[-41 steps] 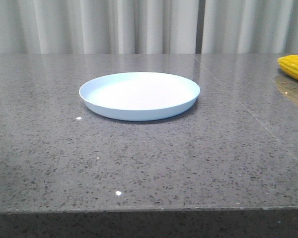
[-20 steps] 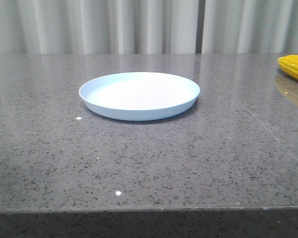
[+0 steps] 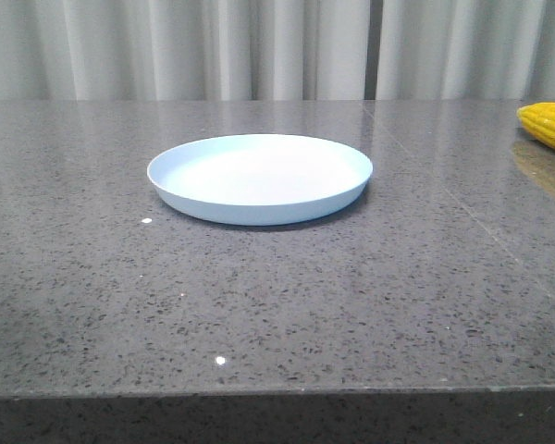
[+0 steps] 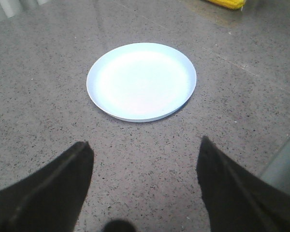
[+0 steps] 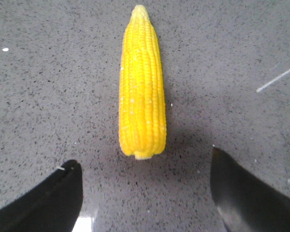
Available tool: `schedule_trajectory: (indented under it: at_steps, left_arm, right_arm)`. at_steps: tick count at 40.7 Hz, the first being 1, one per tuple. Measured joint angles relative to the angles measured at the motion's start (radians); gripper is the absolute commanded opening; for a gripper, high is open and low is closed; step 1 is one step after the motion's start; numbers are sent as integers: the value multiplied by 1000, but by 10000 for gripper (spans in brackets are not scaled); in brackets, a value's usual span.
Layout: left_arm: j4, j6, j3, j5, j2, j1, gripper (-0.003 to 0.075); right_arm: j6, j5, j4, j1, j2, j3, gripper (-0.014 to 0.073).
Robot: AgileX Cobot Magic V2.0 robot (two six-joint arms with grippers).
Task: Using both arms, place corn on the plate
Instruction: 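Move the right gripper down over the yellow corn cob, then grasp the corn cob with the right gripper and lift it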
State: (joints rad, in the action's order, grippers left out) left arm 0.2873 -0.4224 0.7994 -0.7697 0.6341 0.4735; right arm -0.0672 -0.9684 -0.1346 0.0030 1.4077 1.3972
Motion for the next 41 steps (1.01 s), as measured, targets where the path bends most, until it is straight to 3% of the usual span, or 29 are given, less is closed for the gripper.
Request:
schedule_trajectory:
  at_steps: [12, 31, 36, 41]
  left_arm:
    - [0, 0, 0, 0, 0, 0, 458]
    - [0, 0, 0, 0, 0, 0, 458]
    - [0, 0, 0, 0, 0, 0, 458]
    - [0, 0, 0, 0, 0, 0, 458]
  right_arm:
    - [5, -63, 9, -48, 236, 180, 664]
    - [104, -40, 161, -107, 456, 240, 659]
    - [109, -36, 172, -107, 486, 240, 564]
    - [110, -34, 176, -107, 493, 240, 376]
